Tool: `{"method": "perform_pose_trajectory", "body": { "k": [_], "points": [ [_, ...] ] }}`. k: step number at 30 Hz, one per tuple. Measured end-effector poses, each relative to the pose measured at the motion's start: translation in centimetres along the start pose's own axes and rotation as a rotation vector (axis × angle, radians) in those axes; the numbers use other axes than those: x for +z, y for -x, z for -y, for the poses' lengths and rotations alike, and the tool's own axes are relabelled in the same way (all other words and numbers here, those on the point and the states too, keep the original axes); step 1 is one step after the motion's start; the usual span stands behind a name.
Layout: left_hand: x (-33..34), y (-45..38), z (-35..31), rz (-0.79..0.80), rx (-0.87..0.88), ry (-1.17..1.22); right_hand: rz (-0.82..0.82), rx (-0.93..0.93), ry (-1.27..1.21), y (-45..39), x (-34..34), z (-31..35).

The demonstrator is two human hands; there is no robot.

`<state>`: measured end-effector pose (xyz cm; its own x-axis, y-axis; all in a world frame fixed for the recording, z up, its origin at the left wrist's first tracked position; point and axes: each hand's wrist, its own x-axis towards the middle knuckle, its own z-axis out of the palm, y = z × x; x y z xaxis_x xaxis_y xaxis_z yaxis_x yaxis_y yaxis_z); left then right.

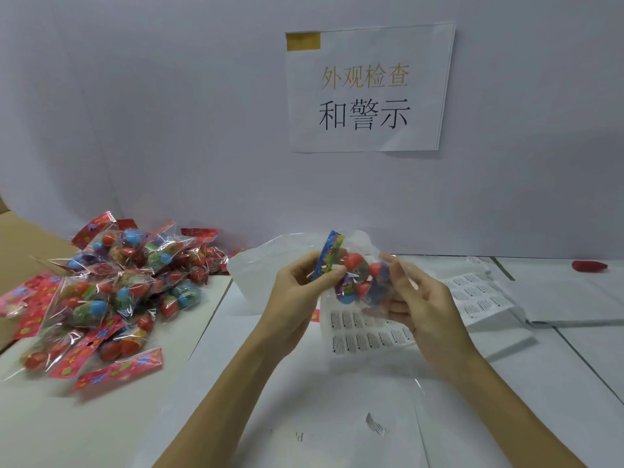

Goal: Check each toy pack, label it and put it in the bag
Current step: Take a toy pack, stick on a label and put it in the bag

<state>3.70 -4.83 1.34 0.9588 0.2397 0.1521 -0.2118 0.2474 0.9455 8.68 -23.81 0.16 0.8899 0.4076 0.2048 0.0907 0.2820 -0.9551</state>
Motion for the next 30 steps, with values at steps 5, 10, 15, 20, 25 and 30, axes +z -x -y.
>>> {"method": "perform_pose_trajectory", "body": {
  "k": [5,10,15,20,25,30],
  "points": [
    [0.0,-0.2,0.5,-0.145,0.018,-0.063,0.029,0.114,-0.039,-0.1,0.2,-0.3],
    [-0.1,-0.2,0.4,-0.199,0.053,-0.105,0.065,0.184,-0.17,-0.2,0.8,-0.9],
    [0.1,-0.1,1.1,-0.23,0.212,-0.3,0.212,0.27,-0.019,-0.1,0.3,-0.6],
    [-0.3,-0.4,1.1,-0.314,0.243,-0.332,0.091,0.329,-0.138,-1.1,-2.3,1.8],
    [-2.3,-0.9,1.3,-0.371,0.183,-0.274,0.019,-0.072,-1.098,0.4,-11.7,7.7],
    [-2.3,-1.4,1.6,-0.367,0.149,-0.308,0.103,-0.228,-1.477,3.0,-15.7,7.8]
  ]
}}
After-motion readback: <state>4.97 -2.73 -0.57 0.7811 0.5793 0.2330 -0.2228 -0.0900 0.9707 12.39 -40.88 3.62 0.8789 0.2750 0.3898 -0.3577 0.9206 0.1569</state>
